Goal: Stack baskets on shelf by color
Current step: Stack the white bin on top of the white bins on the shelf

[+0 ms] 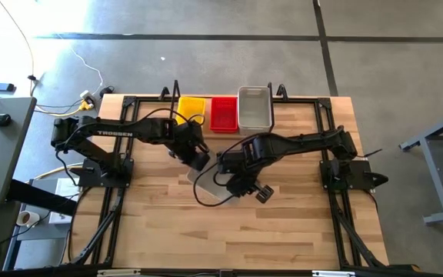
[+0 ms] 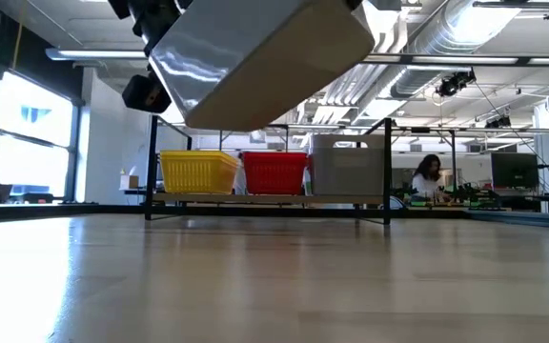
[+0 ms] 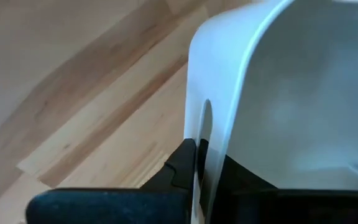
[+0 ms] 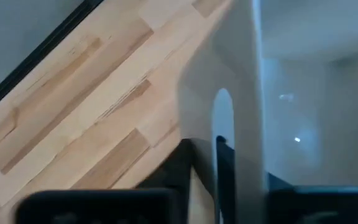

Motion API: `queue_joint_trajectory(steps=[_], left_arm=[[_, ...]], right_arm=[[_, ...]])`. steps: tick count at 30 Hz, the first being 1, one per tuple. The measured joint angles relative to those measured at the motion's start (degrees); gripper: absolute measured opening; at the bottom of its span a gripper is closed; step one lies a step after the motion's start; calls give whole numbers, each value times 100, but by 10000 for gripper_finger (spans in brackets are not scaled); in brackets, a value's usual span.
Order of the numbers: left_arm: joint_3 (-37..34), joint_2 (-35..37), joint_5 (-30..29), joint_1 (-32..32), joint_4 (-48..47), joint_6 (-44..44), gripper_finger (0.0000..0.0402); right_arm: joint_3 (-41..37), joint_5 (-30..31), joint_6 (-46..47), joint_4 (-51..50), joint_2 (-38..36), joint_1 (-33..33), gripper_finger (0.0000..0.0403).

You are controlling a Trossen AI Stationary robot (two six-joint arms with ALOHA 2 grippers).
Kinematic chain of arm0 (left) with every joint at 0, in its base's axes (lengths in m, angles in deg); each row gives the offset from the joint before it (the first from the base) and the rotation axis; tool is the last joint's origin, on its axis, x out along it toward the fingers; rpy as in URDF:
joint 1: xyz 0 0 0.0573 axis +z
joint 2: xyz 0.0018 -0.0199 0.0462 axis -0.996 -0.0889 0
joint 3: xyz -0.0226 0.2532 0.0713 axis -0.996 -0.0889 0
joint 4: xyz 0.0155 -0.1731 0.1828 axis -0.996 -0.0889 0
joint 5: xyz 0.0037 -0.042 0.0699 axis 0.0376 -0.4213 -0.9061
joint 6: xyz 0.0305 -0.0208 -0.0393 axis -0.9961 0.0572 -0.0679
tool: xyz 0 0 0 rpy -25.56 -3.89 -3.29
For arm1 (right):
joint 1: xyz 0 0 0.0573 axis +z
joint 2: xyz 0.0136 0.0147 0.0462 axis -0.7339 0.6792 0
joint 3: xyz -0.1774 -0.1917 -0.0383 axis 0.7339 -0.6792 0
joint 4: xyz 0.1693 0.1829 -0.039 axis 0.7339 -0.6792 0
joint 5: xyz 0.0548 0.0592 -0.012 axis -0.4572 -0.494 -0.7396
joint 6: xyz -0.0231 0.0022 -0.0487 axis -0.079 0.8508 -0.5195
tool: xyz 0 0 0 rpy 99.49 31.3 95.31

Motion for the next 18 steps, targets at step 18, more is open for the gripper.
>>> queue_joint_trajectory(steps=[18], left_arm=[[2,6,-584,200,78,-823,110]], right_arm=[[-9,302,1001,102,9,-4,4]])
